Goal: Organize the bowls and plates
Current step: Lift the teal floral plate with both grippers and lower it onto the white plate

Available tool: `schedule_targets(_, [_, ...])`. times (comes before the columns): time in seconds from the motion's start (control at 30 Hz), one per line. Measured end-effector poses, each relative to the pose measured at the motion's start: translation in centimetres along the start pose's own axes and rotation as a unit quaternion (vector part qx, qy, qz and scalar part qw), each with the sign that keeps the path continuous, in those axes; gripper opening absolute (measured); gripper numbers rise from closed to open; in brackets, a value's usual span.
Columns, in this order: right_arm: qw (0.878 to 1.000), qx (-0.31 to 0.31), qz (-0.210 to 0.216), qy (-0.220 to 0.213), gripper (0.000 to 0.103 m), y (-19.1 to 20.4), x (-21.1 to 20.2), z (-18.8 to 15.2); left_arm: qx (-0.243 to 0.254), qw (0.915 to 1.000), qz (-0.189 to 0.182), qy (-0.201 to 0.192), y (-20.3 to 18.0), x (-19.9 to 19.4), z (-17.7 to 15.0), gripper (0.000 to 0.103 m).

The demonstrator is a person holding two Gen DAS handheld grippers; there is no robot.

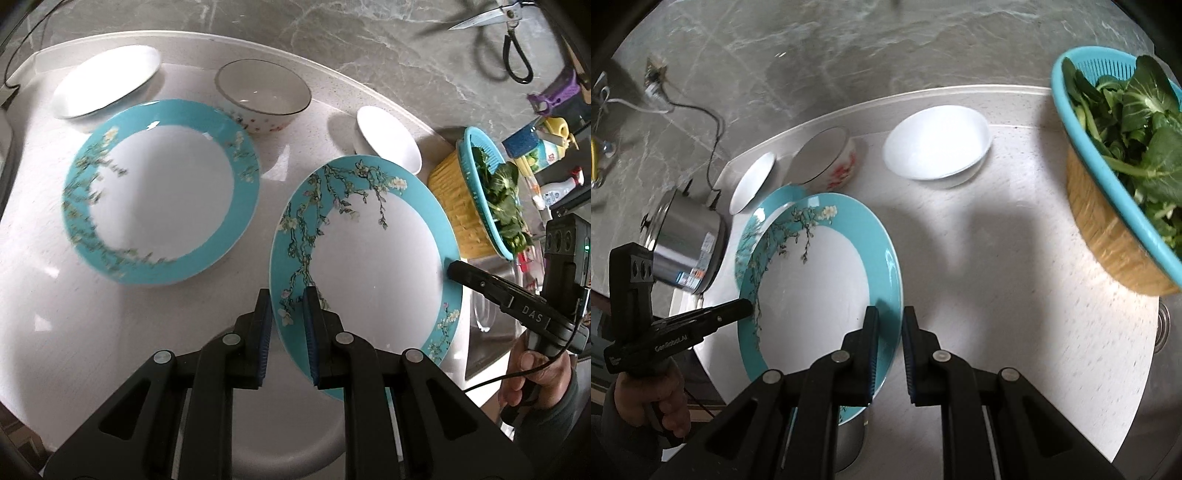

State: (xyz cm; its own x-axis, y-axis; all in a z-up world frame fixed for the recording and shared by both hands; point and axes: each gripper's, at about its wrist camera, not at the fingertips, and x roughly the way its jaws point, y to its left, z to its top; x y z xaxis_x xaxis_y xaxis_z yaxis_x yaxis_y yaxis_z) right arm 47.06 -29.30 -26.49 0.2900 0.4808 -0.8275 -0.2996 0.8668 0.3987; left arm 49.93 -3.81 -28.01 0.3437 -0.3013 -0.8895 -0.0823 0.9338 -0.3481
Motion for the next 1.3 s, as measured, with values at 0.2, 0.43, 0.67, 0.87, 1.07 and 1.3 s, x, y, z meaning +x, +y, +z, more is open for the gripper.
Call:
schedule_targets(0.2, [1.000,-0.003,0.002,0.015,0.015,2.4,0.8,-2.8,-0.004,0.9999,0.000,0.010,2.7,-1.7,-4.0,0.014])
schedule_targets(0.43, [0.999,-0.004,-0.001,0.037,0.015,4.3,2.5,-6.2,-0.002,0.9994,0.008,0.033,5.4,-1.6,-7.7,0.014])
schedule_targets(0.67, [0.999,0.006,-0.007,0.049,0.015,5.2,4.1,-9.3,0.010,0.9986,0.014,0.050,7.8,-1.2,-10.5,0.014])
schedule_targets(0.87, [0.999,0.006,-0.025,0.045,0.015,5.4,4.6,-10.9,0.028,0.9976,0.020,0.059,8.4,-0.1,-12.1,0.014])
schedule_targets(1.07, [0.998,-0.001,-0.042,0.045,0.015,5.5,5.1,-11.8,0.047,0.9960,0.034,0.068,8.6,0.8,-13.2,0.015])
schedule_targets(1.3, [0.996,-0.022,-0.067,0.047,0.016,5.8,5.7,-12.5,0.060,0.9948,0.044,0.069,8.4,1.4,-13.7,0.015])
